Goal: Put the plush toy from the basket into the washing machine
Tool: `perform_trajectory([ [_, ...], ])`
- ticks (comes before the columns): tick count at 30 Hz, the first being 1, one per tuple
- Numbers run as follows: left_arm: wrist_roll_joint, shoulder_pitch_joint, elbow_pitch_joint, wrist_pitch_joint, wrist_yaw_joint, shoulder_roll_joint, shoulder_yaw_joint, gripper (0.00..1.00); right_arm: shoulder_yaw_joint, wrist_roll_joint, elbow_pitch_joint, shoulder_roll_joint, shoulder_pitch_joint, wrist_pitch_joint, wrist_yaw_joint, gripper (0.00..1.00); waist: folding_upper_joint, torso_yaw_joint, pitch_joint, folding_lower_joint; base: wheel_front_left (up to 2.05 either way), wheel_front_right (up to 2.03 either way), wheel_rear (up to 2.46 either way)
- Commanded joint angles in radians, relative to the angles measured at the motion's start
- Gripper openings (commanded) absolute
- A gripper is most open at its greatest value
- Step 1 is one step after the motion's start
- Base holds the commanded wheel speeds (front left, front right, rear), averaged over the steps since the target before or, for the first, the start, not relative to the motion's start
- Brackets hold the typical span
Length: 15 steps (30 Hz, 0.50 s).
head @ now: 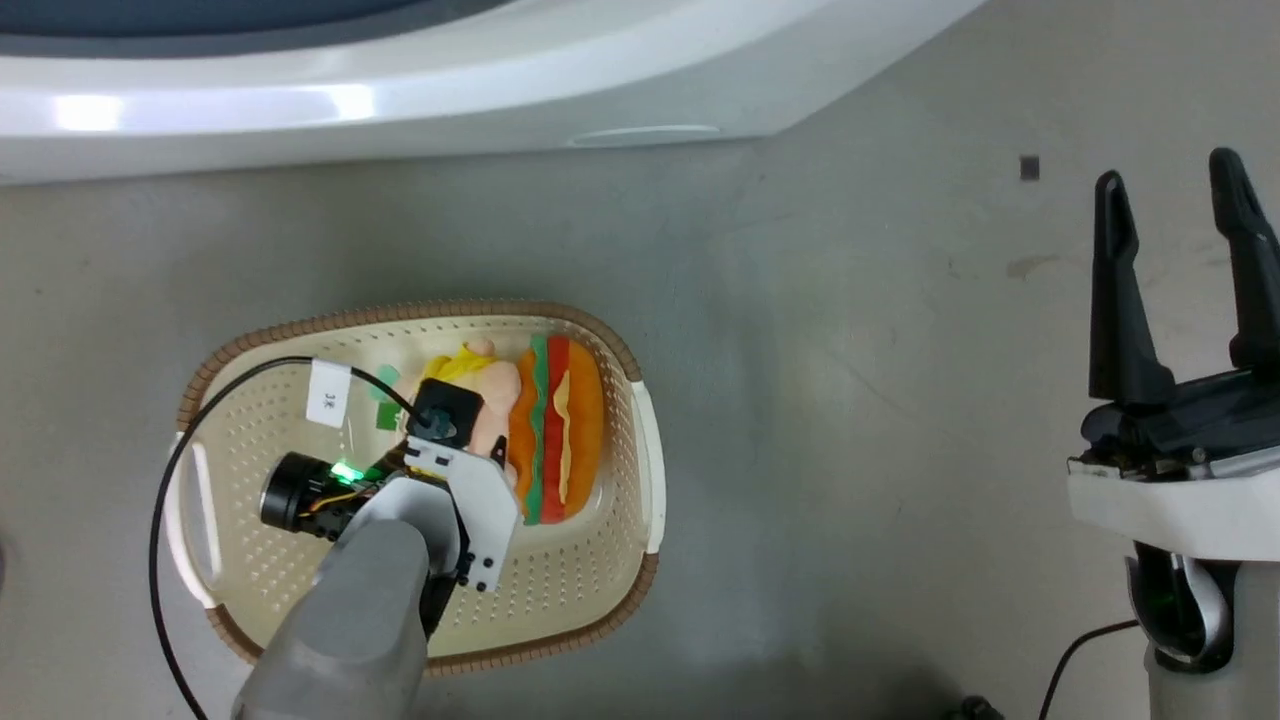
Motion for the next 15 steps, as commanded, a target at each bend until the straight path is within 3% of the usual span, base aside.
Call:
perform_trajectory([
  [1,-0.006,-0.028,0.023,0.000,0.005,0.009,-0.008,1.00,0.000,0.008,-0.012,0.000,-0.024,-0.009,-0.001,1.00,0.0000,-0.008,0.023,-0.0001,0.00,0.00,0.00],
  [15,-0.041,-0.146,0.167,-0.007,0.022,0.020,-0.060,1.00,-0.002,0.035,-0.044,0.000,-0.086,-0.038,-0.001,1.00,0.0000,-0.024,0.137,-0.0001,0.00,0.00,0.00],
])
